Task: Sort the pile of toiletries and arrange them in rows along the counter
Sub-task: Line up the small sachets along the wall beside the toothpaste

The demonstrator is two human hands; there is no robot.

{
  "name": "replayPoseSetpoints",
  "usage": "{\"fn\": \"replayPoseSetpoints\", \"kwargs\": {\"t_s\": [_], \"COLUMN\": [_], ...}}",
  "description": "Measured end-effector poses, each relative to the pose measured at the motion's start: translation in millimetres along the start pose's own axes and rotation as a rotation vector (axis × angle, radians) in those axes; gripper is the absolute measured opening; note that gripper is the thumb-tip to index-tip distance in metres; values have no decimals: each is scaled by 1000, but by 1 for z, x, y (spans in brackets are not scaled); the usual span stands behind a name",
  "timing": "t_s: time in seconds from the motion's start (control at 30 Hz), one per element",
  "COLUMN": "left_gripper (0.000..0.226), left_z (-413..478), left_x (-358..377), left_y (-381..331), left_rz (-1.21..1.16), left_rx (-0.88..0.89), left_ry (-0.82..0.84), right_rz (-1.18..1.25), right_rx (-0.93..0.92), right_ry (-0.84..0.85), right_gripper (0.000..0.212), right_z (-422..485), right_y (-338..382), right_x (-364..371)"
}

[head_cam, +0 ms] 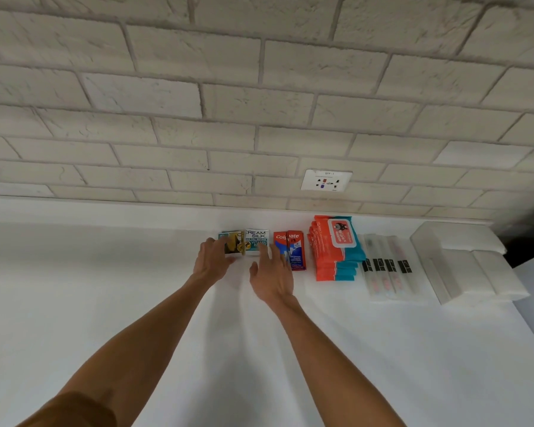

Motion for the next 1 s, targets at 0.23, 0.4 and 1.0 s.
{"fn": "replayPoseSetpoints", "kwargs": {"t_s": [0.23,0.4,1.0], "left_gripper": [46,45,52], "left_z": [1,5,11], "left_x": [2,1,-8], "left_y": [-2,-5,-14], "left_rz": [31,44,136], "left_rx": [11,10,41], "left_ry": [9,19,33], "right_rz": [28,4,-73], "right_rx": [60,51,3], "right_ry": [190,226,85], "right_gripper": [61,58,50], "right_z": [38,48,38], "right_y": [2,3,15], "right_x": [-10,-7,-23]}}
Point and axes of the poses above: each hand's wrist, its own z-axis towards the middle knuckle, its own x-axis out of the palm, y = z × x, the point moved 1 cm from there along z, towards the middle knuckle, and after that the axes turned 1 degree about -z, right-handed, at the moved point
